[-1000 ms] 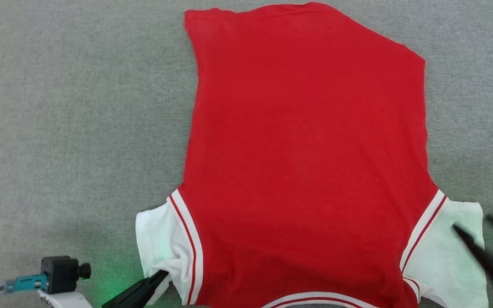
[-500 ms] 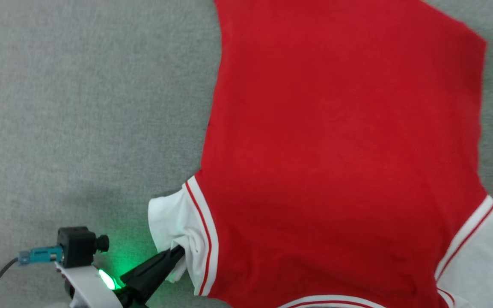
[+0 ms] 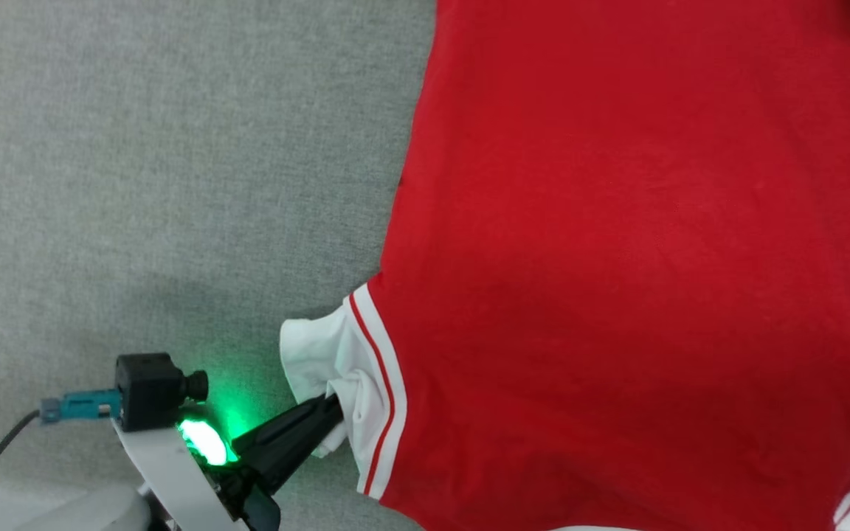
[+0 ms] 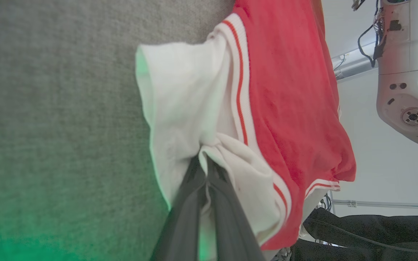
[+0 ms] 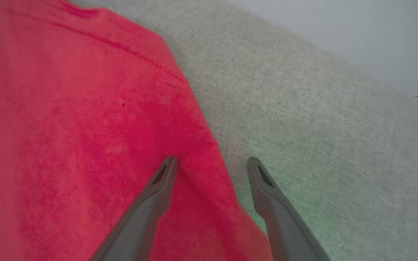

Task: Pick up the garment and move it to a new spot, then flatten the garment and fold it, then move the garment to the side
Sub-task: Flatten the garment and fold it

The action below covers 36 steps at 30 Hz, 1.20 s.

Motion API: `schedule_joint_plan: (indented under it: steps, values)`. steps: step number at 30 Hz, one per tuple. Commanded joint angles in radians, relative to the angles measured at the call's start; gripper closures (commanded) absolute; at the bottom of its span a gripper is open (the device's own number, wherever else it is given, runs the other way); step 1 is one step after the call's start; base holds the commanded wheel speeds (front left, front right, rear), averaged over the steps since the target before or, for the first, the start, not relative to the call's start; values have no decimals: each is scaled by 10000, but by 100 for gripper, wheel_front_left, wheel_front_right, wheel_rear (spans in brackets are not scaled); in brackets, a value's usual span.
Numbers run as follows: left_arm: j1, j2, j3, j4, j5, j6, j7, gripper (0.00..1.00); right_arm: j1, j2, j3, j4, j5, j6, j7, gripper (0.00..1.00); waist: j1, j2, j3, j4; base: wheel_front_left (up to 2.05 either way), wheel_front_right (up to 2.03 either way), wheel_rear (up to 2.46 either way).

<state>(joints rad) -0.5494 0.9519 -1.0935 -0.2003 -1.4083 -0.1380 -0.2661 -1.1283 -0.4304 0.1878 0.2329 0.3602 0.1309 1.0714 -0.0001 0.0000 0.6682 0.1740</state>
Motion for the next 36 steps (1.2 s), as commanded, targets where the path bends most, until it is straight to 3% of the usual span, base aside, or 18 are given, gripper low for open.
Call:
schedule_joint_plan:
  steps: [1,6,7,8,9,18,24,31,36]
  values:
    - [-264,-285,-6,472,-12,140,53,100,-207,-55,227,352,121,-4,164,0,1,0,364,276,0,0,0]
    - [-327,-268,38,584,-51,160,61,100,-194,24,666,998,499,1,536,0,1,0,416,274,0,0,0]
    - [-324,-261,63,582,-46,163,60,100,-169,29,709,1053,552,1,534,38,1,0,411,266,0,0,0]
    - [-321,-263,98,567,-29,166,60,100,-147,37,750,1102,613,2,567,62,1,0,397,259,0,0,0]
    - [-316,-262,154,551,-12,166,58,100,-118,44,777,1136,683,2,592,100,1,0,381,247,0,0,0]
    - [-40,-340,1179,569,76,159,22,100,220,-125,206,841,896,-4,8,100,1,0,-41,61,0,0,0]
    - [500,-416,1568,635,241,118,31,100,1271,-506,-459,-107,1285,-4,-350,100,1,0,-747,-161,0,0,0]
    - [1024,-499,1860,896,359,85,30,100,4177,-1112,-1565,-2117,1988,-4,-170,100,1,0,-1788,-449,0,0,0]
    - [1373,-445,2040,1085,452,85,30,100,6990,-940,-2543,-3982,2265,-4,65,100,1,0,-2309,-684,0,0,0]
